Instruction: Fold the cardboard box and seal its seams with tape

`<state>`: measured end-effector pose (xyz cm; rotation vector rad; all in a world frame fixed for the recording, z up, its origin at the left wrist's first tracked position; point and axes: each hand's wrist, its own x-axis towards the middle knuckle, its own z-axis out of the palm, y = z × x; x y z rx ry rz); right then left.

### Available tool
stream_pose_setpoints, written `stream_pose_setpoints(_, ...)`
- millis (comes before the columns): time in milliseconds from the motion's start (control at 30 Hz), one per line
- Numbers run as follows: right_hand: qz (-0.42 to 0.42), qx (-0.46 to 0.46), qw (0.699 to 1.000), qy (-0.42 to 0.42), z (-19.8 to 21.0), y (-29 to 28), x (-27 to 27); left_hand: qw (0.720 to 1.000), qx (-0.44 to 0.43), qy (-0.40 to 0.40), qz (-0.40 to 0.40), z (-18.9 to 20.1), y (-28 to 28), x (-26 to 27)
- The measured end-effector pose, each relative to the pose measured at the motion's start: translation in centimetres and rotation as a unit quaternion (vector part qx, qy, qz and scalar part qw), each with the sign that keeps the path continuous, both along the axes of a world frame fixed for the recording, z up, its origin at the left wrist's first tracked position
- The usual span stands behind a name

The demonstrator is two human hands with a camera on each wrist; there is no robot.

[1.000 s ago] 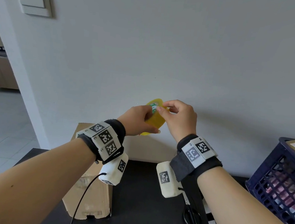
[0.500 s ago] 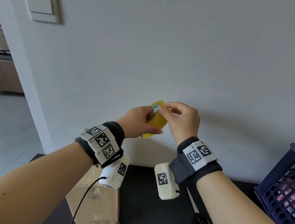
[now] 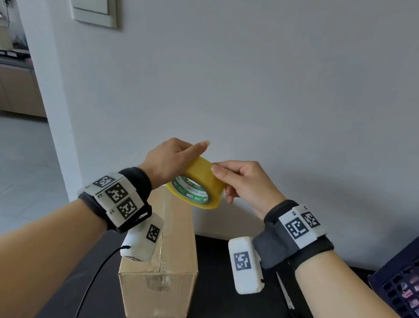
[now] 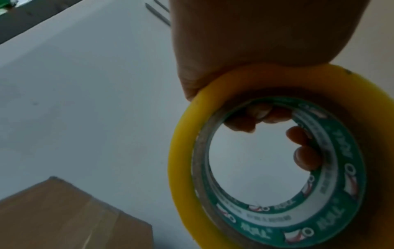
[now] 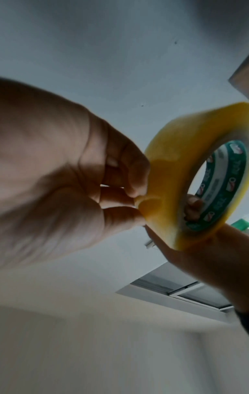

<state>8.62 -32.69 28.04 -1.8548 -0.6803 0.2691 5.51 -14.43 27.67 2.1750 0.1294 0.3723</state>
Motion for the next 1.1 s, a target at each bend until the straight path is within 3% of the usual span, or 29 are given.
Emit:
stream_pose_setpoints(367, 0.07, 0.061, 0.965, 0.245, 0.4, 3.4, -1.8, 0.997, -0.065, -0.017, -0.031, -0.8, 3.9, -2.2)
stream_pose_setpoints(1100, 0.002, 0.121, 0.935, 0.333, 0.4, 6.7, -3.3, 0.994, -0.086, -0.02, -0.064, -0.7, 6.2, -3.1)
